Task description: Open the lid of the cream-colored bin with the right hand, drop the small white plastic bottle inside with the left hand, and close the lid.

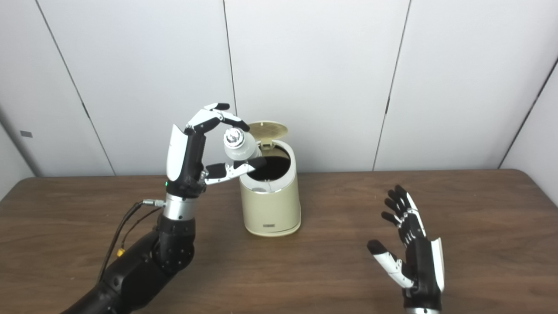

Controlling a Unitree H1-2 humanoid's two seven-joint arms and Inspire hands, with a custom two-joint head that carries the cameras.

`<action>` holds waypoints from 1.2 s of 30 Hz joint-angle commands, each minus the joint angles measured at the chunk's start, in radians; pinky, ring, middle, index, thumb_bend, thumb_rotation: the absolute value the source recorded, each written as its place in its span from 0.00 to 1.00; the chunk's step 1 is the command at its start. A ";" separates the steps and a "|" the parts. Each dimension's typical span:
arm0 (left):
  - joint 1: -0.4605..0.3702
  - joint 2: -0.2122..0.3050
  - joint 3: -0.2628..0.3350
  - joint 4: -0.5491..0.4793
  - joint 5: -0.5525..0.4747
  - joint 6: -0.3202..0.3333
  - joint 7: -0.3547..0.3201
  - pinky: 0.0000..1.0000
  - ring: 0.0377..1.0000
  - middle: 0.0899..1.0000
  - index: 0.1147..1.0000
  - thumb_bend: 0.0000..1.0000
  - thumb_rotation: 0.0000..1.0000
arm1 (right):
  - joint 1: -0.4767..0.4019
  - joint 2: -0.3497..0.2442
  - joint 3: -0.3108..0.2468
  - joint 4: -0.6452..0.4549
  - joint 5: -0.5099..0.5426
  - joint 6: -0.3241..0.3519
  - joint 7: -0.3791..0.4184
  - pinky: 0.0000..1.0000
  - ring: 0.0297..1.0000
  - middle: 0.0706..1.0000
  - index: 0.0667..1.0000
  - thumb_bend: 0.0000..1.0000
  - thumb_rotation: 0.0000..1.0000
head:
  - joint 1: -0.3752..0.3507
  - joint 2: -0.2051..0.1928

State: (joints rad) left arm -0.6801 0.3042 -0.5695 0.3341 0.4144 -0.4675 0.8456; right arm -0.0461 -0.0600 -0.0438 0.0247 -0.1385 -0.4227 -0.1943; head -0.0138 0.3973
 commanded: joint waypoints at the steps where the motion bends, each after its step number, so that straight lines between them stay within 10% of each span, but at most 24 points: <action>1: -0.019 0.006 0.027 -0.030 -0.014 -0.002 -0.001 0.74 0.54 0.43 0.43 0.52 0.00 | 0.033 0.016 0.014 0.100 -0.027 -0.041 -0.007 0.76 0.85 0.87 0.89 0.81 0.69 | 0.001 0.000; 21: -0.013 0.006 0.030 -0.008 0.030 -0.002 0.033 0.72 0.53 0.46 0.39 0.52 0.00 | 0.034 0.014 0.018 0.102 -0.024 -0.042 -0.008 0.76 0.85 0.87 0.89 0.81 0.68 | -0.008 -0.005; 36: -0.157 -0.032 -0.125 0.224 0.152 -0.002 0.193 0.68 0.51 0.44 0.40 0.52 0.00 | 0.043 0.021 0.021 0.093 -0.037 -0.044 -0.017 0.76 0.85 0.88 0.89 0.81 0.68 | -0.023 -0.005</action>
State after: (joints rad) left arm -0.7690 0.2701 -0.6965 0.5590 0.5527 -0.4671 1.0090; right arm -0.0544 -0.0613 -0.0409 0.0352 -0.1348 -0.4246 -0.2017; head -0.0337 0.3912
